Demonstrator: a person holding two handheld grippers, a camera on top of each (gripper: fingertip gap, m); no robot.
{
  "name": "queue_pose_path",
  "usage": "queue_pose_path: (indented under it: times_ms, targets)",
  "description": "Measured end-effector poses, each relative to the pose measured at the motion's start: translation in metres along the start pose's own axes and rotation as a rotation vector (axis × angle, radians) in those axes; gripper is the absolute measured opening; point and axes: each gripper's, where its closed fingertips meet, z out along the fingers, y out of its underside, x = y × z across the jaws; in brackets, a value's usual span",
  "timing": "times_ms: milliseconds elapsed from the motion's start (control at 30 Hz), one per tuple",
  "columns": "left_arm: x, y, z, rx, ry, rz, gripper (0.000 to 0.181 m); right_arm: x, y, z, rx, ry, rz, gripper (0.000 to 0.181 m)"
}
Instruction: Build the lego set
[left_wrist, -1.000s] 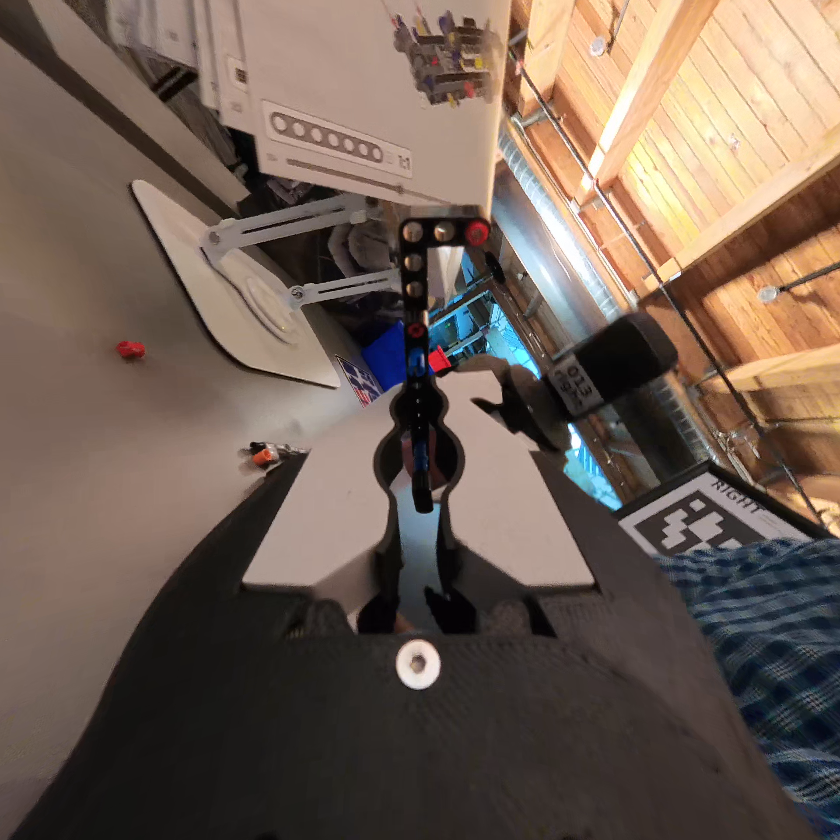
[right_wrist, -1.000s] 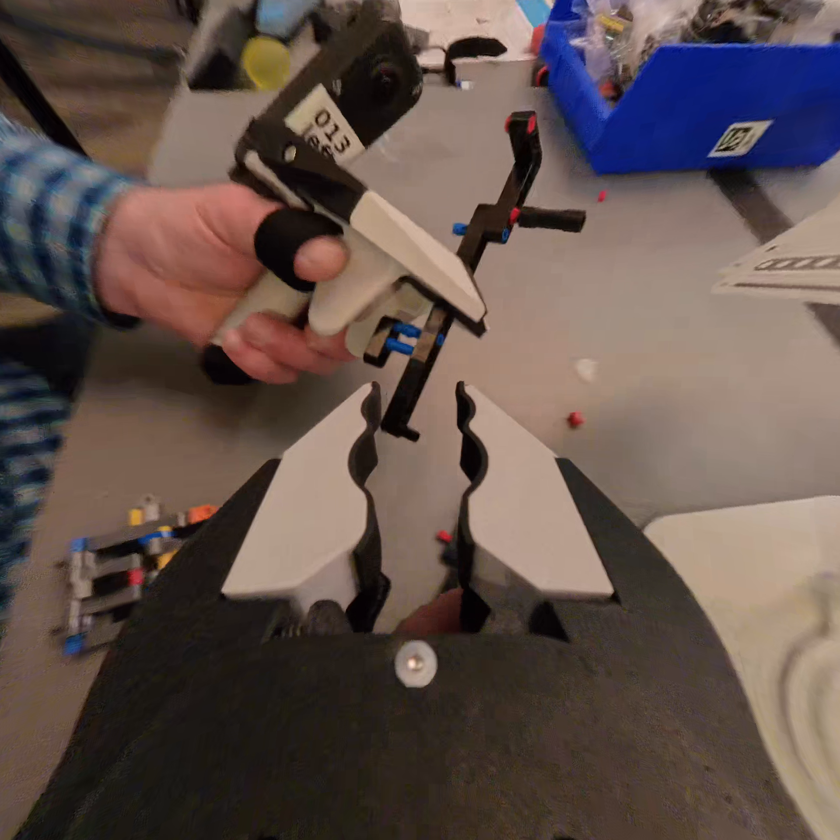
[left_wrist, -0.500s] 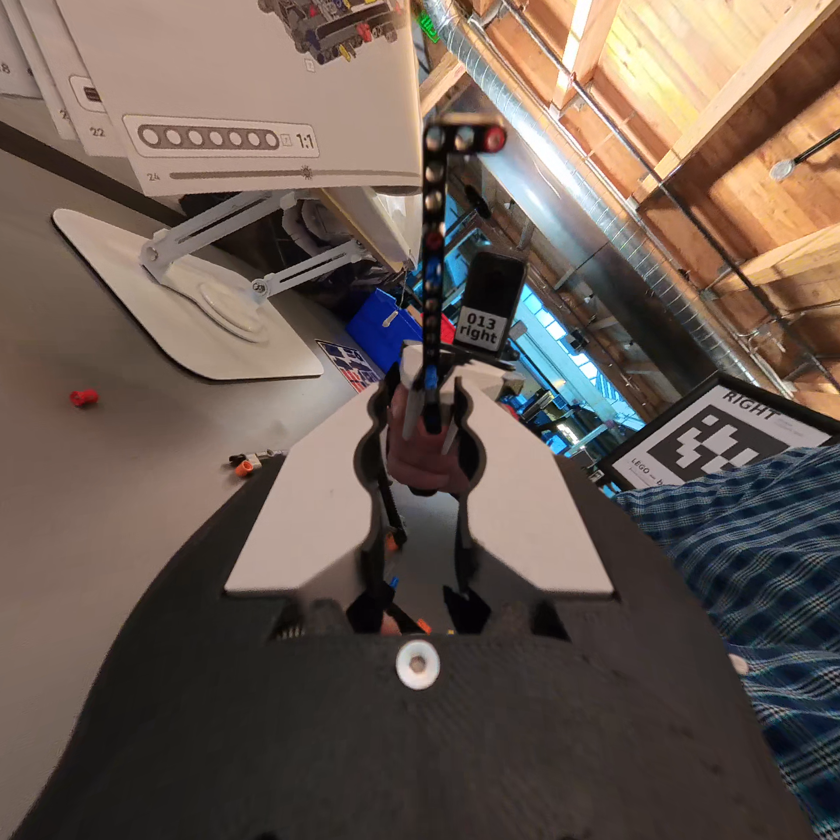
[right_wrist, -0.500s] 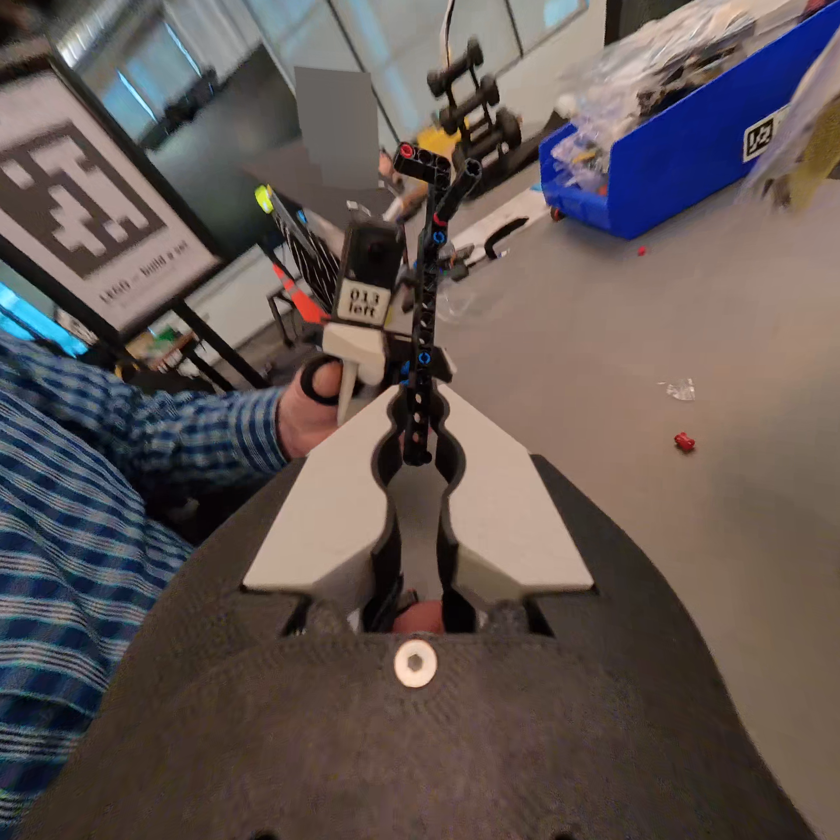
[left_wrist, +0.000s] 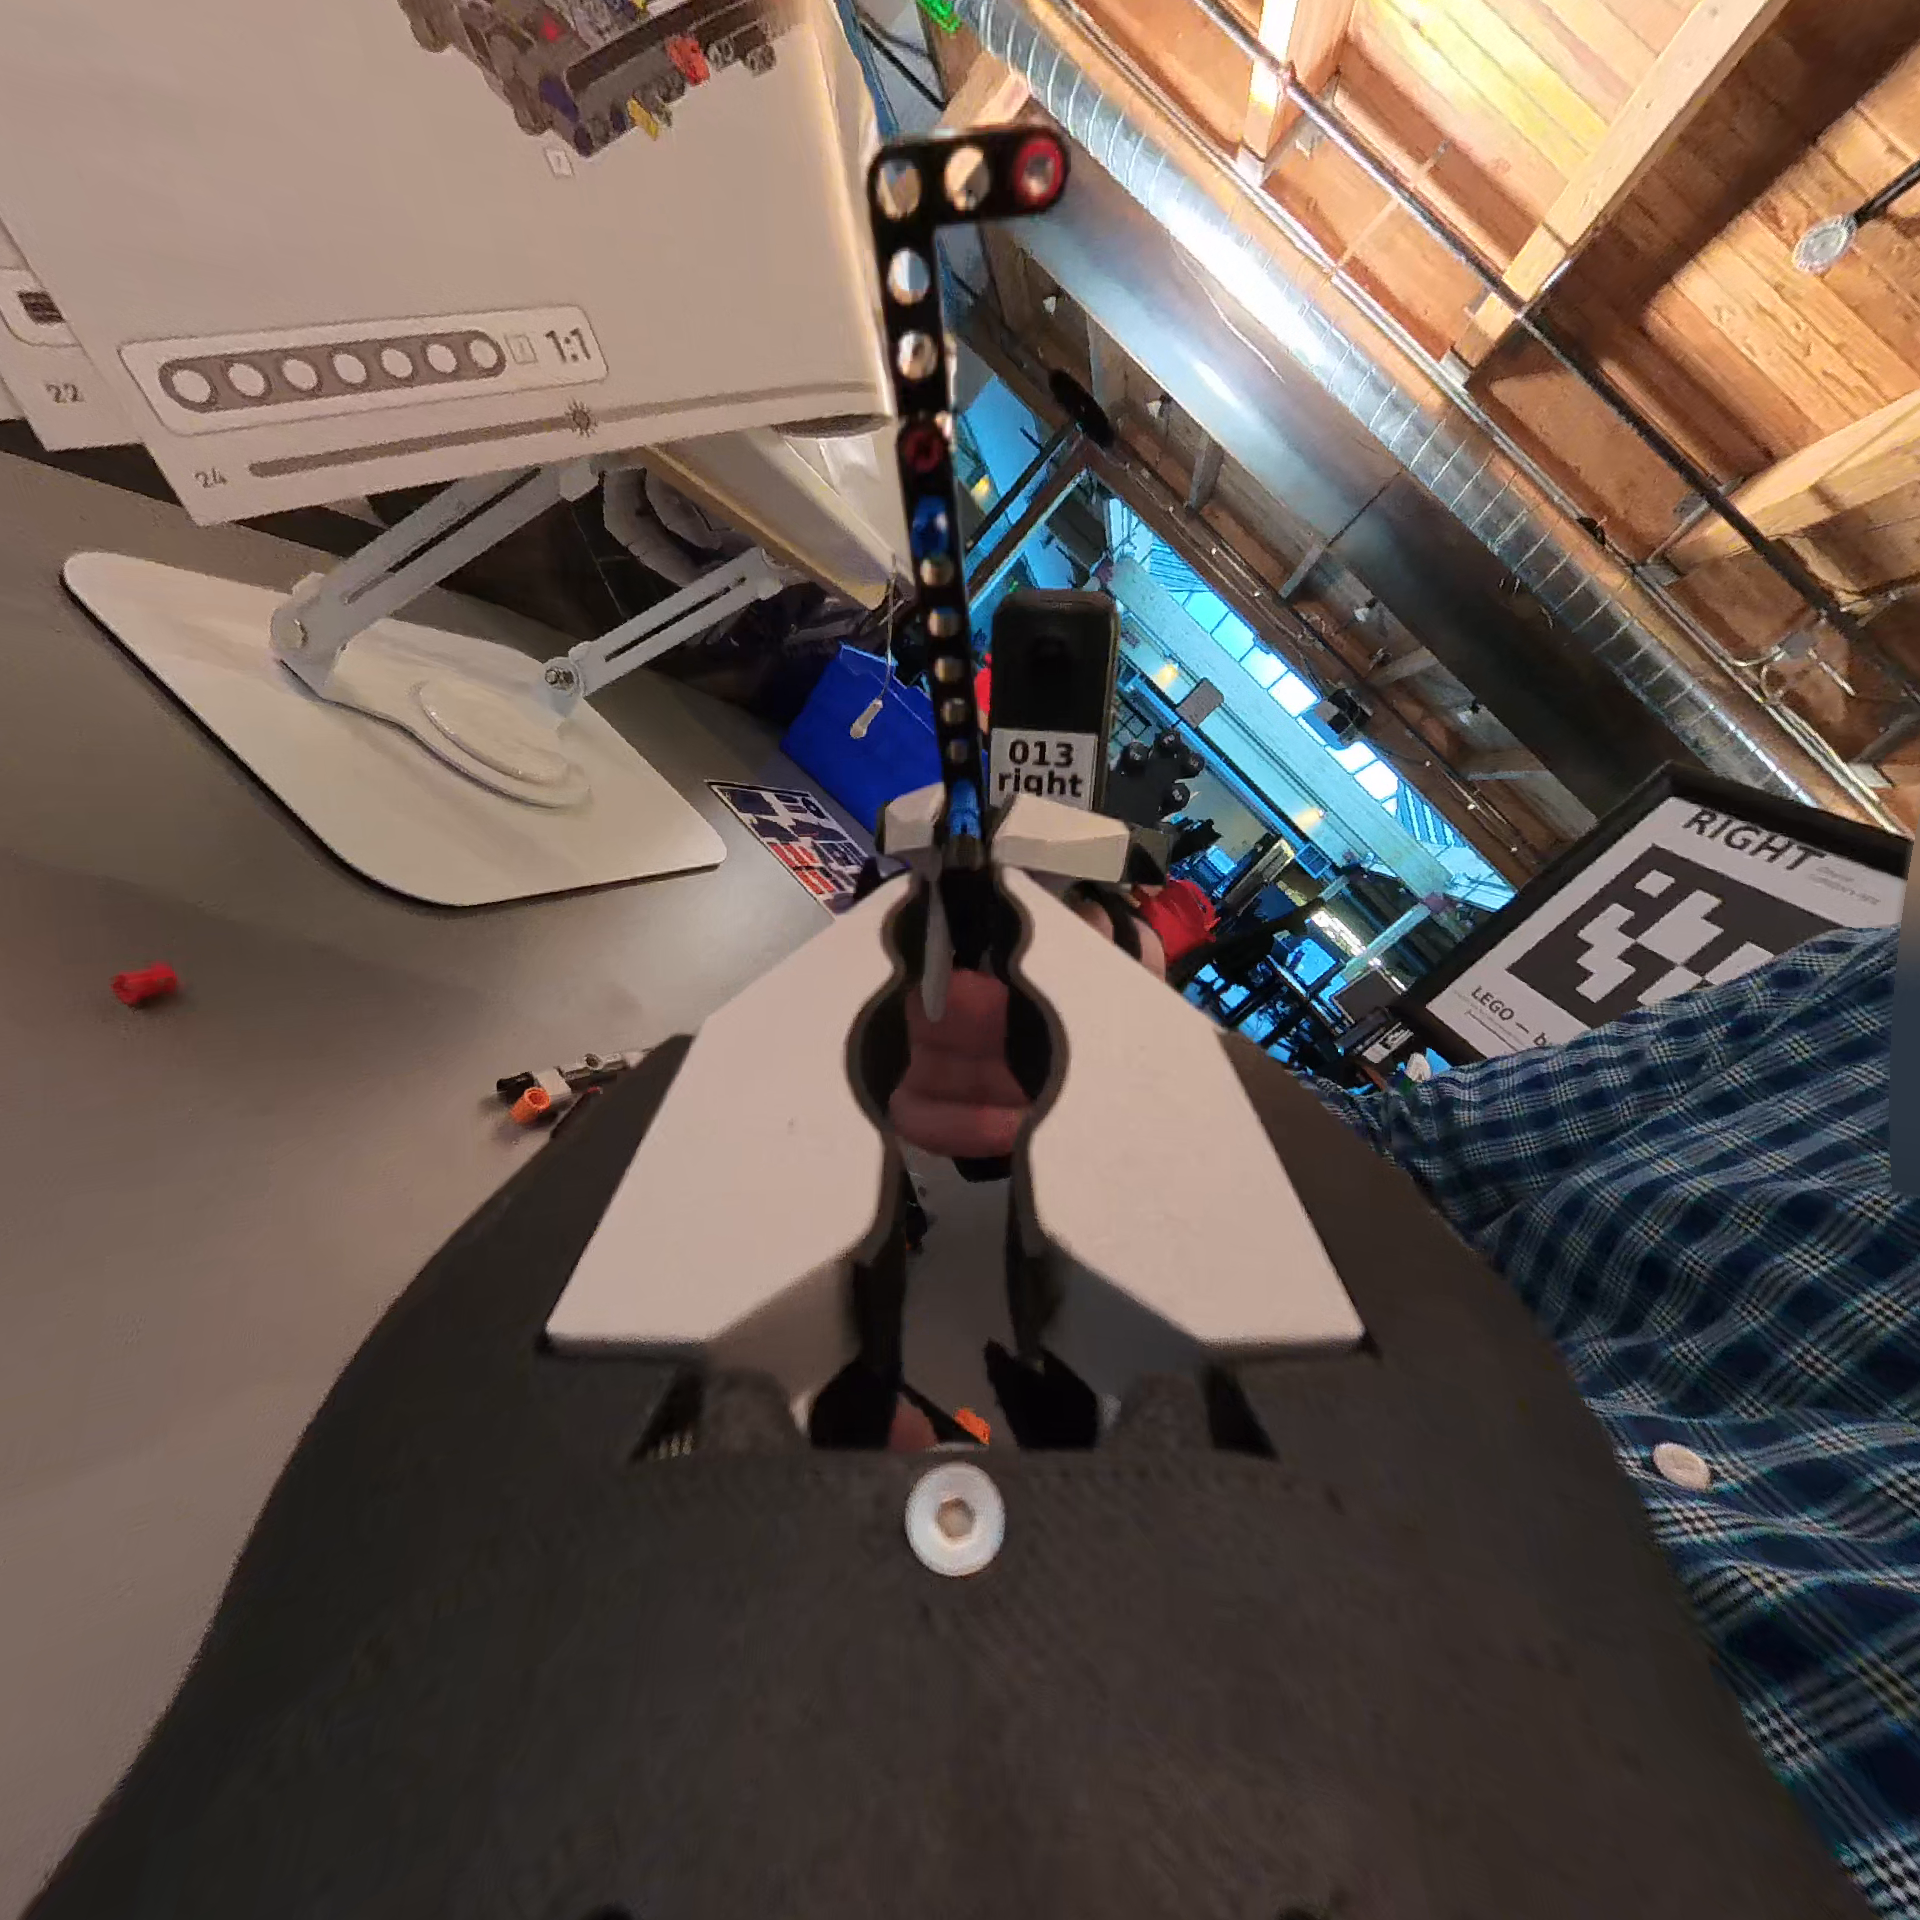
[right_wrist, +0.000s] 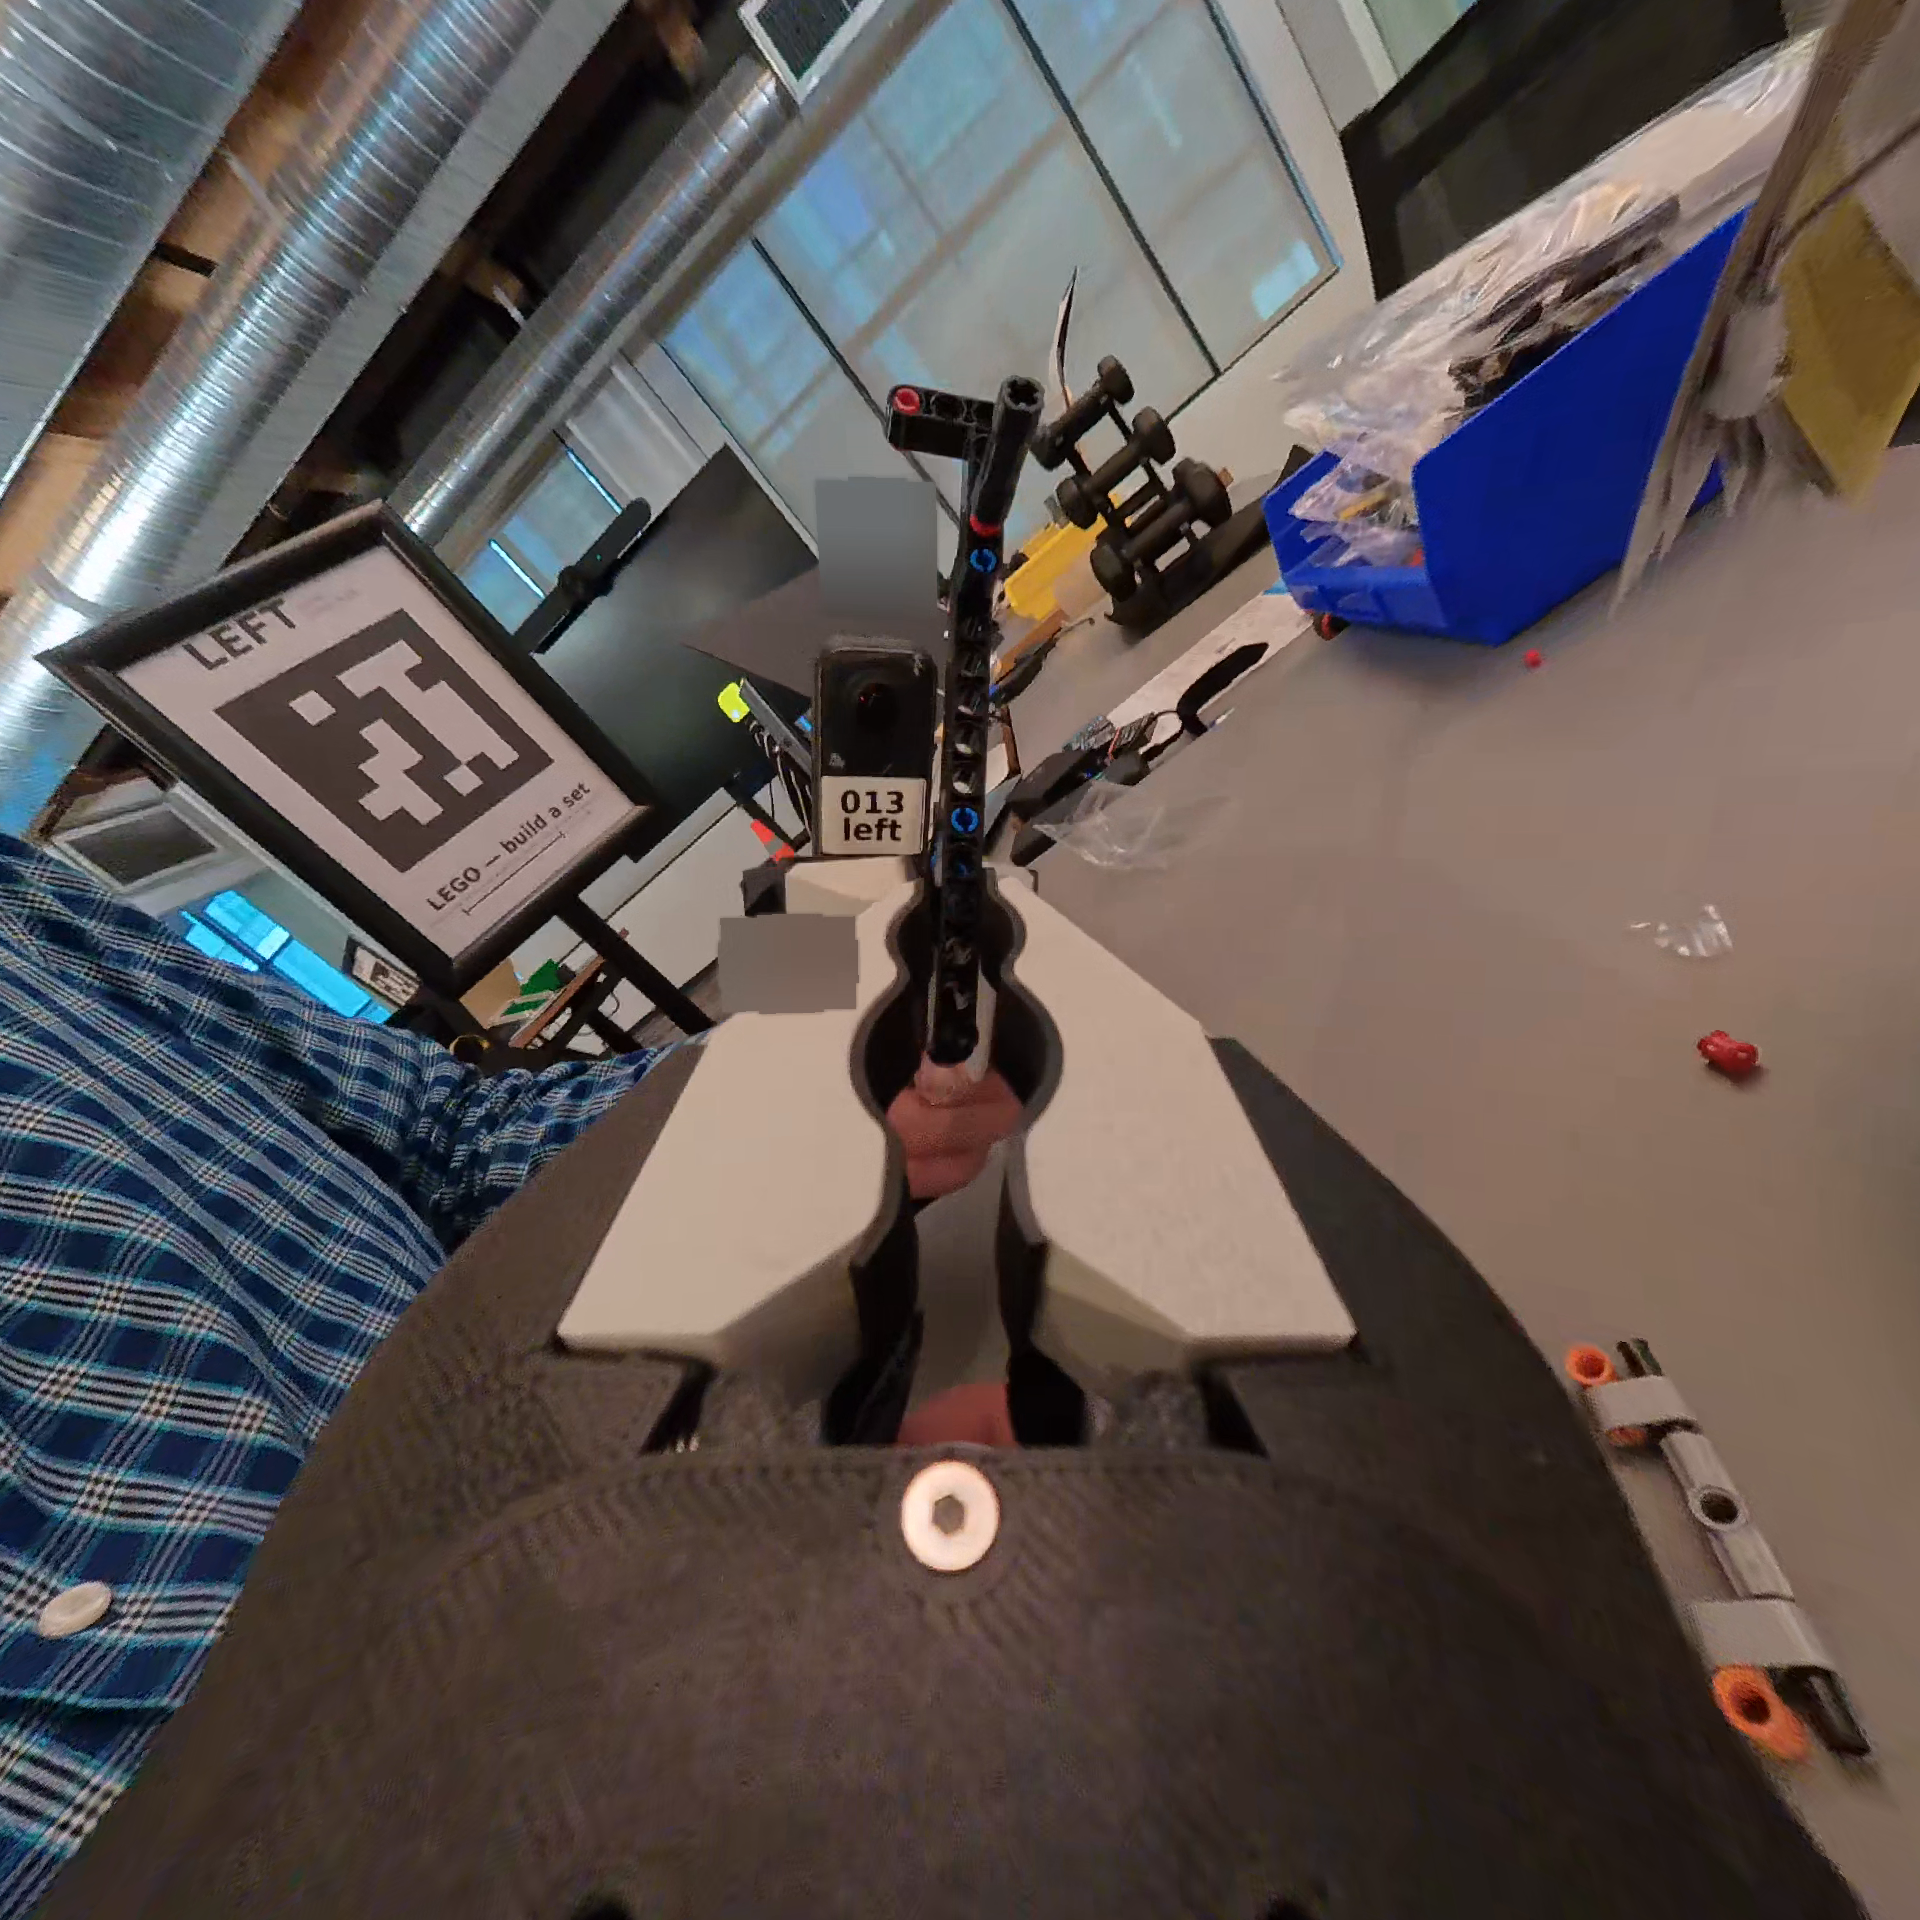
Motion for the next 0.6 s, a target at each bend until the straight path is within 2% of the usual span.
queue_pose_path:
  times_ms: [233, 333, 600]
  targets:
    - [0.006, -0.002, 0.001, 0.032, 0.026, 0.014, 0.005, -0.003, 0.0, -0.001, -0.028, -0.011, -0.018, 0.005]
    - [0.009, -0.008, 0.001, 0.075, 0.053, -0.021, 0.013, -0.007, -0.003, -0.001, -0.007, -0.03, -0.002, 0.005]
    - [0.011, -0.007, 0.004, 0.089, 0.05, -0.015, 0.005, -0.009, -0.004, -0.001, 0.01, -0.05, 0.015, 0.005]
